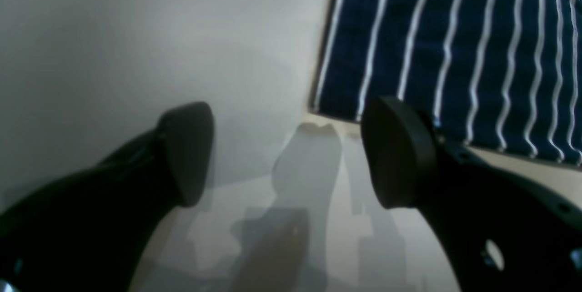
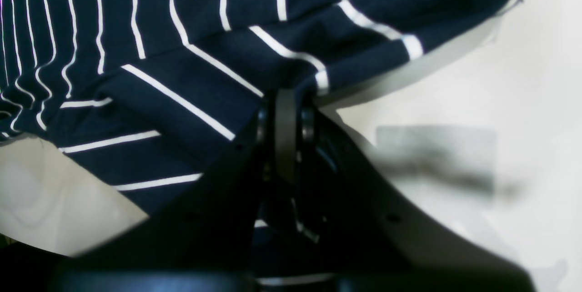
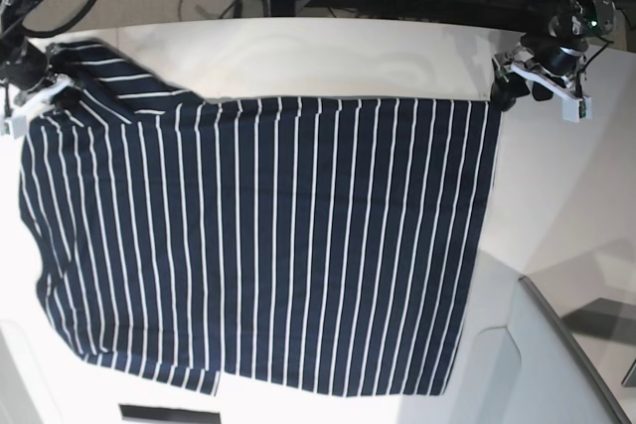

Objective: Layout the t-shirt on the table in an organized manner, then fold the t-shirt properly

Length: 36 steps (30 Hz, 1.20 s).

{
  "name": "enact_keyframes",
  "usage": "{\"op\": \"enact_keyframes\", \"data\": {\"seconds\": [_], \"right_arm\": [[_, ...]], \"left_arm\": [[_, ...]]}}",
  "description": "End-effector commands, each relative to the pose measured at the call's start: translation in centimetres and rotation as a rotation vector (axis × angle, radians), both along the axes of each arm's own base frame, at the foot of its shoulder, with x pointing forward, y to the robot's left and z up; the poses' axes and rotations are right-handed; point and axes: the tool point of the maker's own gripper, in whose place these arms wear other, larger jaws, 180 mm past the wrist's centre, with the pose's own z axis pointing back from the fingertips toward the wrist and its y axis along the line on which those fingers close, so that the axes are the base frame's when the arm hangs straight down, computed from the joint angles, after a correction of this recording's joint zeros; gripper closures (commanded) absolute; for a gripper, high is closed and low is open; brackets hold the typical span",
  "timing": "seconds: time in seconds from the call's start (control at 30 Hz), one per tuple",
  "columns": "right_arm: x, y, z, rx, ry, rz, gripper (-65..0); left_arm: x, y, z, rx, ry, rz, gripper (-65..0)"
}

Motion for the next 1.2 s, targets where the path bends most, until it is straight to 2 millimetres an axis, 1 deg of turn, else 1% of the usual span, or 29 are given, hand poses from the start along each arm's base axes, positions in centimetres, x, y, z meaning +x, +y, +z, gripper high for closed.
{"op": "enact_keyframes", "data": {"seconds": [0.0, 0.2, 0.27, 0.3, 0.33, 0.37, 0.4, 0.43, 0.47, 0.5, 0.53, 0.57, 0.7, 0.77, 0.8, 0.9, 0.97, 1.1, 1.17], "right_arm": [[-1.1, -0.3, -0.4, -0.023, 0.058, 0.026, -0.2], [-1.1, -0.3, -0.4, -0.023, 0.058, 0.026, -0.2], [-1.1, -0.3, -0.4, -0.023, 0.058, 0.026, -0.2], [-1.1, -0.3, -0.4, -0.023, 0.058, 0.026, -0.2], [-1.1, -0.3, -0.4, -0.023, 0.058, 0.026, -0.2], [-1.1, -0.3, -0.4, -0.023, 0.058, 0.026, -0.2], [-1.1, -0.3, -0.4, -0.024, 0.059, 0.027, -0.2], [-1.1, -0.3, -0.4, -0.024, 0.059, 0.027, -0.2], [-1.1, -0.3, -0.4, -0.024, 0.059, 0.027, -0.2], [-1.1, -0.3, -0.4, -0.024, 0.059, 0.027, -0.2], [-1.1, -0.3, -0.4, -0.024, 0.059, 0.027, -0.2], [-1.1, -0.3, -0.4, -0.024, 0.059, 0.027, -0.2], [-1.1, -0.3, -0.4, -0.025, 0.058, 0.027, -0.2], [-0.8, -0.6, 0.0, -0.039, 0.048, 0.031, -0.2], [-1.2, -0.9, 0.4, -0.058, 0.047, 0.037, -0.2], [-1.5, -1.5, 2.0, -0.121, 0.035, 0.069, -0.2], [-1.8, -2.0, 3.2, -0.163, 0.040, 0.093, -0.2], [-3.0, -2.5, 4.7, -0.225, 0.078, 0.133, -0.2], [-3.5, -2.7, 5.2, -0.248, 0.098, 0.149, -0.2]], "left_arm": [[0.7, -0.1, 0.6, -0.010, -0.036, 0.003, -50.8], [1.7, -1.8, -1.0, -0.083, -0.032, 0.040, -50.8], [1.9, -2.1, -1.3, -0.097, -0.030, 0.046, -50.7], [2.2, -2.7, -1.5, -0.110, -0.030, 0.042, -49.9], [2.3, -3.6, -1.9, -0.121, -0.021, 0.022, -47.7], [2.3, -4.3, -2.1, -0.127, -0.014, 0.001, -44.4], [2.5, -5.0, -2.2, -0.131, -0.011, -0.021, -39.5], [2.6, -5.5, -2.3, -0.134, -0.010, -0.036, -32.7], [2.7, -5.8, -2.3, -0.137, -0.009, -0.047, -25.8], [2.7, -6.2, -2.4, -0.140, -0.006, -0.055, -17.4], [2.8, -6.4, -2.4, -0.142, -0.005, -0.059, -7.7], [2.8, -6.4, -2.4, -0.142, -0.005, -0.059, 0.0], [3.0, -6.0, -2.1, -0.133, -0.012, -0.057, 0.0], [3.2, -5.5, -1.3, -0.114, -0.031, -0.065, 0.0], [3.6, -5.2, -0.5, -0.099, -0.049, -0.075, 0.0], [2.7, -4.8, 0.9, -0.053, -0.066, -0.107, 0.0], [2.5, -5.0, 2.2, -0.026, -0.088, -0.132, 0.0], [0.9, -5.3, 3.3, 0.008, -0.088, -0.169, 0.0], [-0.3, -5.5, 3.7, 0.022, -0.079, -0.185, 0.0]]}}
